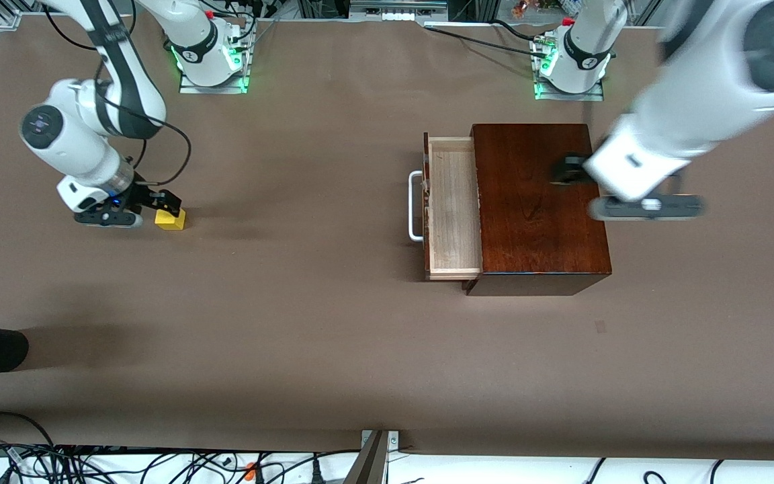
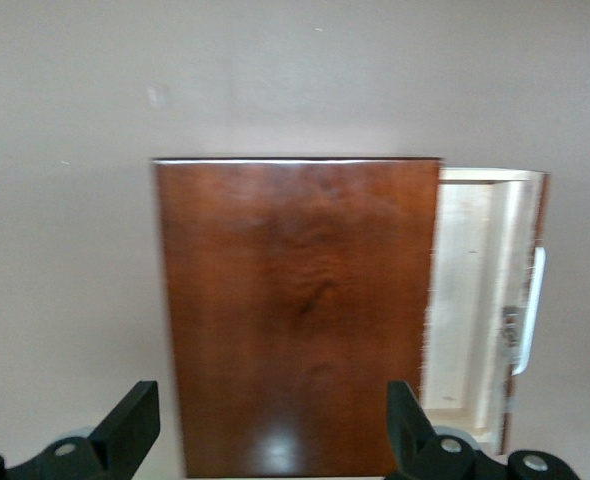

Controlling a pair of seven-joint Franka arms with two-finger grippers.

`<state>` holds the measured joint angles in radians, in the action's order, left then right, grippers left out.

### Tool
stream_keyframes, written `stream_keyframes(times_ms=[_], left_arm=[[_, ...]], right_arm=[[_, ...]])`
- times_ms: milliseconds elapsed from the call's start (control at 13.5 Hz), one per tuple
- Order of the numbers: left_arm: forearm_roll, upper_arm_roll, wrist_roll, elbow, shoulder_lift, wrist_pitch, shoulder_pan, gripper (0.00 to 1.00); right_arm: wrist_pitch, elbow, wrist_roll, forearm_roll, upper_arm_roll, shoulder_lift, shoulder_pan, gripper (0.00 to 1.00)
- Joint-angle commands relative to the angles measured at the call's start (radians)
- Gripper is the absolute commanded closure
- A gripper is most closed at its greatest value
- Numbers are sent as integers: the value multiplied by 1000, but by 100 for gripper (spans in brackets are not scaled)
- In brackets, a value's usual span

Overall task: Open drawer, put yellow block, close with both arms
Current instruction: 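Grasp the yellow cube with the right gripper while the left gripper withdraws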

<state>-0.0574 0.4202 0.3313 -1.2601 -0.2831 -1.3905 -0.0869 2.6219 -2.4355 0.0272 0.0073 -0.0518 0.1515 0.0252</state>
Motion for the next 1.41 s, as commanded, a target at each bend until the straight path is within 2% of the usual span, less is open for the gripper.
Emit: stream_keyframes(times_ms=[0,148,296,370,518,592,740,888,1036,1183,1331], left_arm=[[68,11,-179,-136,128,-8,-170,0],[82,11,-290,-185,186,-13,-275,0],[80,11,-305,-276,249,-51,-322,0],[79,9,-308,-338,283,-105,-335,0],[77,9,-328,-438,327,-200,-335,0],[77,9,-328,-446,328,-215,-335,0],[79,9,-328,-444,317,-245,-335,0],[67,6,-330,-429,297,-258,-335,0],[64,11,-325,-407,288,-268,-332,0],[65,11,-311,-400,286,-259,-332,0],[65,5,-324,-397,286,-259,-333,0]], right_arm=[[174,-63,-38,-3,-22,65,-4,0],[201,-66,-87,-3,-51,94,-4,0],[221,-66,-95,-3,-52,128,-4,0],[218,-66,-95,-3,-52,131,-4,16],[201,-63,-96,-3,-52,125,-4,76],[192,-60,-98,-3,-52,117,-4,96],[106,-33,-89,-1,-49,54,-4,100],[-97,56,-67,2,-33,-39,-2,100],[-341,209,3,2,3,-85,-2,100],[-603,408,130,2,56,-83,-1,100],[-762,556,291,5,116,-69,8,100]])
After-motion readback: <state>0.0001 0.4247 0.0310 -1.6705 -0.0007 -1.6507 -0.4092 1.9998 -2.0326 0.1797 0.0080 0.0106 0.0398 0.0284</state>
